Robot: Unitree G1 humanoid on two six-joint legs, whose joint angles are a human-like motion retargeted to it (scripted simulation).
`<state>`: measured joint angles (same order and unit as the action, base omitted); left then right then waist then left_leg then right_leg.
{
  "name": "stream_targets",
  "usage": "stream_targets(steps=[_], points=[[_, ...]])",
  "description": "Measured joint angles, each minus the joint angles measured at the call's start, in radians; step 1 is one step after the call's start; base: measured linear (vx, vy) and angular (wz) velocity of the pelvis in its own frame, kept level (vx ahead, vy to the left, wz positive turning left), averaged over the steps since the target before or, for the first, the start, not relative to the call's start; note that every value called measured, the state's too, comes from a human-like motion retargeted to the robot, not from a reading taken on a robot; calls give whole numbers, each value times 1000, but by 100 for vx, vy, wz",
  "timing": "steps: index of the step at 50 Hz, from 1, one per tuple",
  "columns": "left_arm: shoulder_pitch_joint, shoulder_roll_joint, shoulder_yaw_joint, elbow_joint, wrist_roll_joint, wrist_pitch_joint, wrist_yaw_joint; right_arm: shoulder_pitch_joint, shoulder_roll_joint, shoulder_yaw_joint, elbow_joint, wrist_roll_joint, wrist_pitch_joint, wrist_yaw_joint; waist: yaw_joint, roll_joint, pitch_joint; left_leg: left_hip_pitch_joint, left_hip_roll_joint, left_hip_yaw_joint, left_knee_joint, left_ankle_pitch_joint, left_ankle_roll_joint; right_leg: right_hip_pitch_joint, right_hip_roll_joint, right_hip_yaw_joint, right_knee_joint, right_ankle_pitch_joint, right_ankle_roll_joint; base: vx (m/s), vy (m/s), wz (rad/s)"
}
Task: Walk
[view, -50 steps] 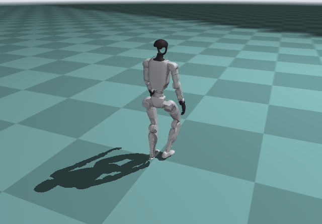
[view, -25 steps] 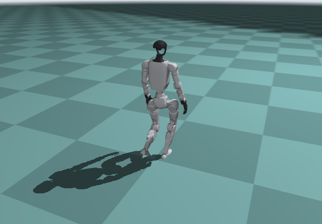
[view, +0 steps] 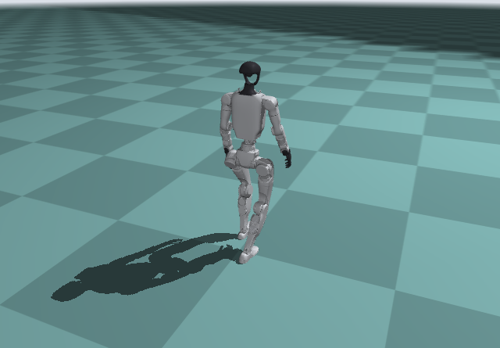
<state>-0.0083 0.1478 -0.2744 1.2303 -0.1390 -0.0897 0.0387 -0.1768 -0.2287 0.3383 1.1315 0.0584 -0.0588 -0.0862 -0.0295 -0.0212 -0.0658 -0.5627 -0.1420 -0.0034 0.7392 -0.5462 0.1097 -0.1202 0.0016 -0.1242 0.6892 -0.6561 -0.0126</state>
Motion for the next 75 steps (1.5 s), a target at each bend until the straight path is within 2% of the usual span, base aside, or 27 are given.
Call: stream_targets(steps=[3,5,8,10,14,17,22,24,28,30,33,35,38,40,42,45,48,55,58,60,63,65,68,71,75], points=[[-10,9,1,17,1,10,-10,40,10,-3,49,-10,12,32,-13,-39,-1,55,-58,15,9,-13,28,-21,-73,9,186,40,35,2,4,7],[-30,20,1,22,0,17,-19,54,17,-7,86,-14,19,61,-31,-100,3,125,-136,35,-74,6,56,-79,-178,31,388,117,70,1,7,15],[-62,38,-3,13,9,23,-19,76,22,-10,119,-24,28,82,-59,-131,12,195,-186,36,-128,-1,82,-193,-286,37,648,226,60,0,6,-1],[-81,50,-7,5,15,25,-11,97,25,-15,132,-28,30,85,-84,-140,20,236,-203,31,-136,-15,87,-262,-341,30,751,212,29,0,3,-2],[-160,74,17,-7,5,31,12,114,21,-35,138,-21,34,87,-119,-103,40,353,-172,0,-261,-6,74,-403,-342,-7,692,131,-14,1,1,-5],[-207,85,33,-25,-9,23,25,136,22,-54,139,-9,42,86,-134,-70,51,407,-137,-21,-294,-19,62,-460,-290,-50,481,116,3,0,0,0],[-257,94,42,-52,-11,1,21,166,25,-87,148,15,52,95,-119,5,44,437,-40,-47,-253,-76,40,-456,-92,-61,-18,223,79,2,-1,-9],[-254,90,44,-55,-11,-2,21,182,30,-93,152,22,52,100,-116,9,42,438,-33,-58,-180,-115,34,-453,-65,-45,-36,240,83,0,0,0],[-232,72,51,-40,-20,-1,12,203,31,-95,167,37,49,100,-103,52,39,420,26,-85,46,-156,-17,-393,11,-54,2,278,45,5,-3,-1],[-204,59,49,-21,-24,3,3,197,27,-88,171,44,49,92,-92,87,47,378,77,-89,232,-114,-73,-354,62,-72,22,268,12,0,0,0],[-172,42,39,0,-12,14,-15,162,12,-73,157,46,52,82,-63,152,56,254,185,-90,539,26,-151,-286,161,-98,-40,249,-42,0,-2,-5],[-144,30,26,9,-1,22,-21,142,4,-62,138,39,48,69,-37,166,60,180,242,-73,683,65,-149,-255,193,-98,-46,221,-62,1,-3,-4],[-114,20,13,24,10,31,-25,90,-10,-51,103,22,43,48,-3,153,58,59,293,-45,751,17,-84,-195,206,-85,-104,205,-62,2,-3,-9],[-96,15,12,35,10,32,-28,44,-20,-44,75,16,39,34,11,123,60,0,289,-17,692,-29,-40,-140,190,-69,-166,201,-52,4,-3,-20],[-67,7,15,44,4,29,-33,7,-24,-37,44,17,30,22,24,103,65,-33,271,-2,573,-66,-22,-97,175,-57,-196,187,-43,4,-2,-30],[-21,-9,22,59,-4,19,-47,-40,-24,-30,-3,26,13,7,35,72,62,-60,210,1,323,-71,-25,-48,142,-41,-243,171,-33,4,-1,-34],[12,-18,28,62,-14,16,-59,-74,-17,-24,-36,27,2,0,34,38,43,-63,126,-24,51,-19,-41,-28,96,-38,-272,155,-27,5,0,-25],[32,-22,35,68,-6,20,-64,-56,16,8,-5,1,7,9,45,18,13,-32,57,-49,-7,44,-44,-22,46,-23,-141,34,-40,12,3,-23],[8,-11,42,75,-5,26,-64,-19,33,17,57,-24,18,34,38,-10,6,12,20,-28,15,47,-25,-28,-4,-10,-6,-16,-31,23,4,-10],[-13,-2,44,78,-9,31,-64,7,41,19,101,-41,27,56,25,-35,7,49,-15,-10,16,35,-8,-51,-57,-9,131,-14,-15,26,4,-7],[-67,19,43,76,-15,40,-66,28,45,15,156,-59,37,94,-13,-105,23,143,-109,27,-76,41,24,-154,-213,4,456,92,15,27,4,-7],[-94,33,37,69,-14,42,-58,49,45,10,178,-65,41,104,-43,-125,33,183,-141,38,-91,24,40,-225,-292,-1,631,144,4,31,4,-20],[-153,60,41,63,-14,44,-39,67,39,-9,195,-65,38,104,-87,-131,44,262,-156,41,-167,21,47,-348,-363,-6,731,123,-31,35,3,-36],[-215,81,65,57,-24,40,-20,86,30,-36,201,-46,36,96,-114,-96,54,343,-115,37,-243,7,44,-438,-350,-51,624,88,-45,41,-1,-57],[-269,99,94,34,-38,17,-1,135,24,-84,216,-10,37,81,-120,-41,48,401,-45,33,-278,-29,37,-491,-256,-119,266,128,0,45,-5,-67]])
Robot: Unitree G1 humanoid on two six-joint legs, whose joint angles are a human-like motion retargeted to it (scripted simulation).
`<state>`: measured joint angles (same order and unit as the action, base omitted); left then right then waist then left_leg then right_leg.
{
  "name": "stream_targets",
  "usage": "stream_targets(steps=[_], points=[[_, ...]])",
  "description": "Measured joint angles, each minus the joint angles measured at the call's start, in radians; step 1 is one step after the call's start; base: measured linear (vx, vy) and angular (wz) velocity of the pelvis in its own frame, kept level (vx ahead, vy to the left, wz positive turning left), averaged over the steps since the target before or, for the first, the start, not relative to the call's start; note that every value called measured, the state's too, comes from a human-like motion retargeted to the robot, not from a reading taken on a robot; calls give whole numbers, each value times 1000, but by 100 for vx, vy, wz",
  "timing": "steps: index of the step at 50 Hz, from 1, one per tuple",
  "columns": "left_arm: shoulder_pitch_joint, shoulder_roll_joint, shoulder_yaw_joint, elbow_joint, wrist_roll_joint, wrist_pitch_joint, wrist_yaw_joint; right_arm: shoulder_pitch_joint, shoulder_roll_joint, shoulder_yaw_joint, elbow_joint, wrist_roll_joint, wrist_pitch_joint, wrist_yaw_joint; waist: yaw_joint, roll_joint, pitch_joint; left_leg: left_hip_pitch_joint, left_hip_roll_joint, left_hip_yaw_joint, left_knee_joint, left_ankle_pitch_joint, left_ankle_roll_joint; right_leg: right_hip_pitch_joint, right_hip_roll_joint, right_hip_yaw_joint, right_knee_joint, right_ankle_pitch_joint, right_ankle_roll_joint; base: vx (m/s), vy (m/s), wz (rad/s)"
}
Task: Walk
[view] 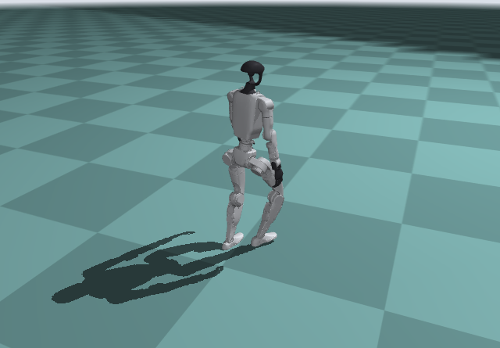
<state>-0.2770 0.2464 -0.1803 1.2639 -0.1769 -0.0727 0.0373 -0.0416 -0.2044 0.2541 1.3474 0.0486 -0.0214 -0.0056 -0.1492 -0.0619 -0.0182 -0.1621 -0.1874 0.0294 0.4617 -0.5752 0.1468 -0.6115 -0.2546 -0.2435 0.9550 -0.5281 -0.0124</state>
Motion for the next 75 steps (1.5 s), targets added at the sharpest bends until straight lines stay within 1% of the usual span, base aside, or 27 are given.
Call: stream_targets(steps=[2,4,8,11,14,17,20,22,25,29,32,35,38,40,42,45,47,50,55,57,60,63,67,68,70,73,75], points=[[-18,2,11,-10,-3,-12,1,18,3,-25,3,18,-3,-4,12,30,-15,5,35,4,1,-19,-8,-2,70,-16,-196,48,30,46,-7,-68],[-19,-3,21,-18,-6,-20,2,25,12,-43,3,32,-7,-7,14,33,-27,5,40,10,43,-51,-11,-13,86,-8,-246,66,44,46,-7,-40],[-1,-26,53,-14,-25,-26,-2,31,20,-72,14,64,-19,-18,28,71,-54,2,95,6,178,-91,-32,27,150,-6,-253,118,16,49,-9,-41],[37,-52,67,9,-39,-26,-13,29,21,-79,17,77,-28,-30,48,119,-54,-41,178,4,407,-36,-86,88,229,-9,-252,109,-20,45,-10,-53],[68,-76,64,34,-35,-21,-34,9,9,-71,0,79,-32,-39,89,216,-29,-146,345,-13,743,74,-142,204,387,-27,-374,132,-67,42,-9,-71],[102,-92,46,45,-18,-13,-42,-11,-2,-57,-32,64,-35,-53,127,231,-17,-257,411,-19,946,117,-121,270,442,-2,-409,111,-81,45,-6,-47],[133,-102,37,56,-5,-8,-43,-44,-12,-41,-63,41,-37,-65,167,230,-6,-372,429,-34,986,46,-78,352,477,34,-478,104,-75,48,-4,-46],[145,-104,37,65,-4,-8,-47,-80,-19,-36,-80,29,-38,-67,177,185,2,-426,373,-16,883,11,-55,417,446,68,-532,88,-62,53,-1,-32],[173,-111,37,86,-3,-12,-55,-111,-17,-25,-98,22,-47,-75,194,144,2,-481,298,-7,646,-3,-56,468,406,106,-546,44,-52,54,1,-33],[197,-114,35,110,12,-14,-64,-132,-4,-11,-102,10,-52,-79,186,93,-19,-495,171,-27,264,80,-90,497,343,127,-520,-18,-40,52,3,-10],[207,-113,31,114,22,-14,-67,-123,5,0,-90,6,-51,-81,184,86,-38,-493,134,-39,215,118,-94,502,325,141,-432,-76,-42,52,5,-17],[204,-107,29,117,24,-13,-72,-100,15,5,-60,-3,-48,-76,178,53,-55,-445,90,-12,240,154,-69,503,262,146,-295,-118,-27,54,6,-16],[193,-102,25,117,15,-11,-81,-70,21,5,-22,-16,-41,-54,153,4,-55,-374,19,29,252,128,-24,468,153,148,-45,-58,20,51,8,-2],[167,-92,24,114,10,-8,-87,-70,22,4,0,-21,-37,-30,126,-74,-36,-267,-80,71,134,152,14,398,-8,162,205,87,63,48,10,-3],[156,-86,12,101,18,-11,-78,-56,23,4,9,-25,-35,-25,95,-88,-28,-225,-109,80,141,122,35,323,-83,156,375,159,50,49,9,-9],[102,-69,7,93,29,-6,-56,-70,17,0,16,-31,-41,-24,60,-79,-8,-112,-118,76,42,114,46,182,-135,159,483,123,-2,51,10,-39],[86,-66,2,87,30,-8,-45,-56,19,-4,14,-27,-45,-29,32,-76,-1,-76,-115,78,60,77,47,113,-147,137,446,55,-20,53,6,-35],[37,-61,12,81,29,-18,-36,-52,18,-14,11,-14,-50,-28,21,-19,13,-8,-50,69,49,20,44,36,-60,85,233,31,-14,57,3,-51],[-3,-68,17,64,23,-51,-54,-24,21,-50,20,24,-53,-14,52,77,-26,-2,67,67,82,-77,38,4,152,28,-336,166,63,57,0,-58],[0,-76,21,60,21,-57,-60,-9,26,-60,24,35,-55,-12,57,81,-37,-5,77,71,130,-112,36,-18,171,36,-378,180,75,54,-3,-32],[11,-89,38,64,13,-60,-75,7,28,-81,35,50,-57,-8,69,107,-67,0,115,71,207,-147,23,-2,211,36,-398,224,59,56,-5,-15],[44,-108,55,89,6,-57,-99,17,24,-95,49,56,-61,-9,83,150,-81,-5,182,55,355,-102,-25,43,266,31,-362,230,17,53,-9,-22],[87,-120,62,133,3,-44,-142,11,8,-94,51,64,-64,-8,118,260,-51,-82,355,-5,713,173,-169,197,432,5,-462,232,-60,47,-11,-41],[100,-119,59,136,6,-39,-145,11,6,-92,46,64,-65,-11,130,272,-47,-111,388,-7,799,232,-182,212,455,7,-451,216,-73,46,-9,-36],[116,-118,54,139,12,-30,-149,7,-3,-86,34,60,-66,-19,152,285,-37,-182,455,-7,946,285,-171,251,488,10,-449,186,-92,47,-10,-24],[112,-105,61,136,15,-16,-145,-22,-16,-82,15,46,-63,-26,177,260,-20,-304,499,-2,1036,229,-107,348,497,31,-527,169,-94,50,-10,-2],[127,-101,70,131,10,-18,-135,-27,-16,-72,4,39,-64,-30,203,259,-14,-373,521,3,1022,145,-76,386,510,41,-521,140,-86,51,-6,-16]])
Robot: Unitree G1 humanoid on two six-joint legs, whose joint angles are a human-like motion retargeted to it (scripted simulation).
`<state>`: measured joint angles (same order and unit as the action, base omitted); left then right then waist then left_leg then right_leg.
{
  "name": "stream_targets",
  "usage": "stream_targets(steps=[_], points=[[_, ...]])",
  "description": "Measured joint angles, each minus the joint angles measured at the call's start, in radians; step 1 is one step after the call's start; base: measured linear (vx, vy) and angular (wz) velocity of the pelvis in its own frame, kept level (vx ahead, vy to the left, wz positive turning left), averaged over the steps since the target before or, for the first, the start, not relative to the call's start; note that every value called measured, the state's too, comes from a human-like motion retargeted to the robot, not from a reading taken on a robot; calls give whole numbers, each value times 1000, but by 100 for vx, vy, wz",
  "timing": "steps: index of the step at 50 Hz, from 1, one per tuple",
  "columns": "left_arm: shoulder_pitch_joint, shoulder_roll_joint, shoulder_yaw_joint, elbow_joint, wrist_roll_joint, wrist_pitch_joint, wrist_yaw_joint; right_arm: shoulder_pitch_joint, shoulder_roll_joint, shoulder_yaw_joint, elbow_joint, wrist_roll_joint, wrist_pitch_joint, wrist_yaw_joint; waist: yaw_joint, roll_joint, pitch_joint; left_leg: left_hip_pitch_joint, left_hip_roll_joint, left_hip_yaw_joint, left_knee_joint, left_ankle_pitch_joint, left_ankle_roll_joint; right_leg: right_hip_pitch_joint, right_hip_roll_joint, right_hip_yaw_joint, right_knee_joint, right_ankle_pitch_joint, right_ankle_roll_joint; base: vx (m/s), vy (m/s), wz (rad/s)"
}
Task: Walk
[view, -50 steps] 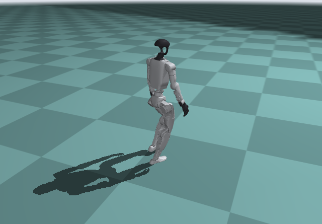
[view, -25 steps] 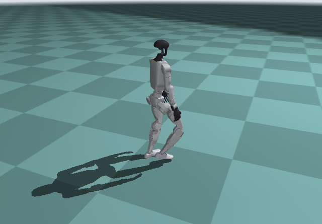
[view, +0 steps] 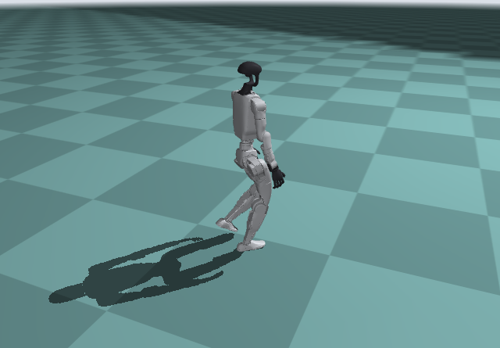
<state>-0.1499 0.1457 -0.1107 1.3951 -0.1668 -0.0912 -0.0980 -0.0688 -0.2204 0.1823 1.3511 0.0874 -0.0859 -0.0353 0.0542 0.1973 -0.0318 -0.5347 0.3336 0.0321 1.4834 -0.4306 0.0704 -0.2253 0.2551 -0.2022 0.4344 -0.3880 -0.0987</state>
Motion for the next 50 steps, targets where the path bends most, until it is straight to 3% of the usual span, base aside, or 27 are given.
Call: stream_targets(steps=[5,9,12,17,20,23,25,30,35,38,40,42,46,50], points=[[22,18,18,-14,-12,-14,5,-38,-3,3,-20,2,-6,6,33,-88,8,-96,-138,52,-378,-60,-8,146,-76,47,-123,-37,34,54,-3,-11],[47,16,22,-12,4,-18,-2,-57,0,9,-21,-1,-8,5,34,-125,-9,-122,-255,58,-768,23,-56,205,-122,53,-166,-62,50,50,1,0],[69,12,22,-12,17,-19,-6,-62,2,14,-22,-3,-10,0,35,-121,-21,-145,-284,42,-851,49,-66,222,-123,61,-110,-109,47,49,5,-12],[89,12,29,-4,13,-12,-26,-50,10,15,-15,3,-16,-6,35,-165,-40,-95,-336,77,-816,103,-23,226,-204,44,82,-188,58,55,6,-24],[90,12,30,5,-4,-9,-40,-31,19,12,1,7,-14,3,19,-209,-42,-47,-390,108,-769,80,20,196,-295,38,304,-180,90,54,8,-9],[65,18,25,10,-12,-6,-51,-32,22,18,21,4,-6,32,-15,-303,-28,63,-510,168,-868,79,70,95,-498,35,639,-13,141,51,11,0],[52,21,10,2,-4,-7,-45,-27,26,25,25,-1,-2,41,-45,-336,-21,111,-559,182,-883,60,91,25,-589,36,807,46,137,52,10,9],[-20,39,-21,-17,29,-6,-5,-36,30,42,20,-14,-8,42,-111,-353,10,258,-607,175,-961,19,99,-166,-680,30,906,-88,65,55,9,-17],[-113,57,-31,-54,51,-28,20,-31,39,48,1,-13,-17,37,-127,-281,34,373,-527,148,-983,-66,94,-286,-550,-45,575,-114,75,59,6,-35],[-154,62,-43,-81,55,-51,24,-15,43,40,2,-5,-20,39,-106,-233,10,384,-469,145,-987,-111,94,-317,-429,-83,249,-15,122,57,4,-48],[-166,60,-50,-97,57,-62,25,0,47,40,5,-3,-21,42,-98,-230,3,387,-459,151,-959,-143,95,-356,-407,-86,161,12,150,54,2,-37],[-189,60,-52,-107,58,-70,21,0,43,31,12,1,-21,51,-76,-196,-31,387,-420,148,-976,-162,92,-288,-320,-114,-122,147,152,57,0,-35],[-172,40,-44,-111,55,-78,4,18,39,20,34,1,-22,60,-65,-164,-61,402,-369,163,-886,-187,68,-290,-297,-119,-80,198,135,53,-5,2],[-110,16,-35,-75,51,-73,-36,25,22,7,54,7,-28,69,-56,-110,-77,403,-284,143,-726,-96,0,-243,-242,-116,-14,174,91,49,-13,-8]])
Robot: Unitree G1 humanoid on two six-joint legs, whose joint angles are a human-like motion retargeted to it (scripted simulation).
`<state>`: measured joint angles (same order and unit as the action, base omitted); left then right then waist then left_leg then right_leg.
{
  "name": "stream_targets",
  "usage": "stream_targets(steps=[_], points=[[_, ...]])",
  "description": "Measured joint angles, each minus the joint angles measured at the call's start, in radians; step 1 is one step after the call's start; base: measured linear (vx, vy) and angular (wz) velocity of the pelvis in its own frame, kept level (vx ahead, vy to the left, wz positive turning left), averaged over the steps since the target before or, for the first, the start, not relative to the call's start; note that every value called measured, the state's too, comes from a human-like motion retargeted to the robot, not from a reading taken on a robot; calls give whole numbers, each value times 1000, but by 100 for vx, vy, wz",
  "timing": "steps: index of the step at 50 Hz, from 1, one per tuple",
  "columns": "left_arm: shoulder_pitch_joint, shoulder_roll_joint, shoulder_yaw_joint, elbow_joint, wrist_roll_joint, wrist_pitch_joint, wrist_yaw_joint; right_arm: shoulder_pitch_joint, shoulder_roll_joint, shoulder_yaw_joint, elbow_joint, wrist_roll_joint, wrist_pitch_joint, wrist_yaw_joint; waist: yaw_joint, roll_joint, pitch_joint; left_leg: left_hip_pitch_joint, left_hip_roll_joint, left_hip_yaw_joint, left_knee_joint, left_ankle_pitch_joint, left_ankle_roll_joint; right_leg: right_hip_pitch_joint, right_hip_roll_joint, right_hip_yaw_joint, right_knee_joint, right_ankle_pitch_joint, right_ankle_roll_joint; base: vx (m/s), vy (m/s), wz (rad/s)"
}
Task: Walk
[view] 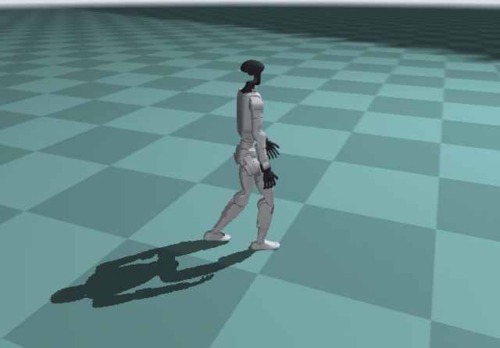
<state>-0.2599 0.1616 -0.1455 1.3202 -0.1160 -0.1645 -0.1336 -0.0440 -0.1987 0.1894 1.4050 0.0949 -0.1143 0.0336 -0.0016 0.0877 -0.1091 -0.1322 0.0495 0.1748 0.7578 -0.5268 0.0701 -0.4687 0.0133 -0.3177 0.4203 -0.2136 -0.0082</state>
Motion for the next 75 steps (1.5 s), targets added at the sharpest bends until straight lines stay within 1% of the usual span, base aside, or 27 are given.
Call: stream_targets(steps=[2,5,7,10,13,15,17,19,23,27,30,35,38,39,40,43,46,49,50,52,54,58,60,62,66,70,75], points=[[39,-5,1,23,2,8,-24,0,-12,-4,-3,8,-6,2,9,37,5,-21,58,-28,133,107,-61,45,52,0,6,-24,-29,44,-15,-29],[92,-5,0,53,10,24,-53,-3,-33,-12,-21,17,-14,-1,28,98,23,-74,173,-62,364,323,-147,126,143,-3,-22,-50,-73,41,-14,-26],[117,0,-2,66,17,35,-60,-9,-50,-19,-39,17,-17,-10,42,131,40,-120,256,-75,502,374,-147,186,198,-1,-59,-60,-94,40,-13,-15],[140,7,-2,80,29,52,-64,-22,-72,-26,-61,10,-15,-26,68,161,68,-202,369,-90,659,347,-95,277,260,13,-116,-72,-114,40,-12,-11],[152,11,6,85,33,61,-61,-36,-83,-25,-72,0,-8,-32,100,166,91,-293,420,-91,705,211,-28,360,287,35,-155,-89,-112,40,-8,-7],[142,17,17,86,31,62,-61,-62,-85,-31,-72,-3,-3,-26,102,118,112,-346,360,-65,646,138,4,448,255,54,-252,-80,-99,42,-5,20],[156,15,23,83,29,56,-61,-66,-79,-23,-74,-5,-6,-22,119,117,119,-396,331,-51,557,83,5,490,256,66,-267,-92,-89,41,-1,-4],[161,13,25,81,30,50,-65,-77,-72,-19,-73,-4,-9,-17,123,84,122,-431,256,-20,411,76,-6,537,224,75,-319,-93,-76,42,0,2],[174,2,17,82,45,45,-72,-91,-53,1,-68,-10,-14,-12,125,47,112,-478,127,21,63,146,-60,591,180,73,-380,-97,-56,39,2,7],[187,-9,-3,77,68,45,-82,-92,-34,26,-60,-21,-13,-9,118,62,102,-532,95,10,-89,187,-100,623,192,67,-357,-122,-53,38,4,4],[189,-11,-13,75,77,51,-94,-92,-24,37,-53,-21,-12,-5,111,50,83,-519,82,31,-146,226,-94,628,175,65,-309,-155,-48,47,5,-7],[183,1,-27,81,56,64,-141,-61,-11,42,-43,-4,-13,21,109,8,54,-458,92,88,-99,271,-57,607,97,3,-121,-166,-14,52,6,-23],[172,12,-42,85,31,67,-173,-34,-21,49,-34,4,-7,51,97,-25,46,-392,58,116,-93,251,-35,550,-5,-33,135,-107,21,48,11,-1],[161,18,-47,86,23,66,-182,-30,-29,51,-31,9,-3,65,88,-76,52,-328,-16,151,-177,274,-17,499,-109,-27,295,-85,41,44,15,18],[147,24,-51,87,14,65,-191,-30,-40,53,-28,15,2,82,76,-147,62,-244,-119,198,-302,314,7,435,-243,-13,484,-67,67,42,15,32],[124,37,-62,68,13,59,-171,-18,-54,56,-23,23,8,88,42,-197,73,-185,-198,201,-302,276,42,357,-382,-2,727,-28,50,44,13,34],[86,51,-65,44,16,52,-128,-25,-63,53,-23,31,7,81,15,-232,100,-118,-267,187,-323,238,65,268,-483,19,868,-137,2,46,12,26],[38,58,-55,22,19,45,-76,-45,-61,47,-28,36,5,70,-7,-237,137,-41,-299,151,-358,206,73,174,-506,29,865,-275,-41,48,9,29],[26,56,-52,16,19,43,-63,-51,-58,45,-30,37,4,66,-14,-234,149,-19,-303,138,-362,194,73,144,-500,29,838,-315,-51,49,7,26],[3,48,-47,7,21,38,-50,-66,-55,43,-31,40,4,62,-19,-199,172,24,-278,110,-370,165,68,100,-436,18,727,-349,-59,49,6,26],[1,37,-54,1,23,31,-49,-67,-48,41,-31,48,4,59,-25,-174,181,37,-259,85,-342,130,67,53,-373,22,604,-341,-42,49,6,28],[12,15,-74,13,25,23,-79,-76,-38,35,-25,74,4,60,-10,-87,163,13,-168,50,-265,53,61,-5,-168,25,266,-221,5,49,5,4],[32,4,-84,24,26,25,-95,-74,-30,32,-26,85,2,62,-8,-80,162,5,-158,43,-214,25,62,-43,-130,44,207,-190,30,45,2,3],[42,3,-88,42,29,27,-124,-84,-29,27,-21,103,1,69,9,-38,129,-21,-108,32,-178,-6,54,-6,-30,37,-3,-85,29,48,0,-9],[82,-4,-83,61,33,34,-156,-80,-28,16,-15,126,1,76,18,-13,105,-30,-67,21,-73,-36,34,-14,19,52,15,-56,13,44,-4,16],[122,-2,-73,61,34,34,-177,-74,-39,12,-2,144,1,87,37,33,83,-58,8,-5,93,2,-18,26,84,62,27,-65,-32,39,-9,15],[169,4,-80,29,50,36,-179,-66,-54,15,1,161,2,91,80,122,86,-156,168,-40,446,220,-115,116,206,51,-12,-84,-104,30,-11,2]])
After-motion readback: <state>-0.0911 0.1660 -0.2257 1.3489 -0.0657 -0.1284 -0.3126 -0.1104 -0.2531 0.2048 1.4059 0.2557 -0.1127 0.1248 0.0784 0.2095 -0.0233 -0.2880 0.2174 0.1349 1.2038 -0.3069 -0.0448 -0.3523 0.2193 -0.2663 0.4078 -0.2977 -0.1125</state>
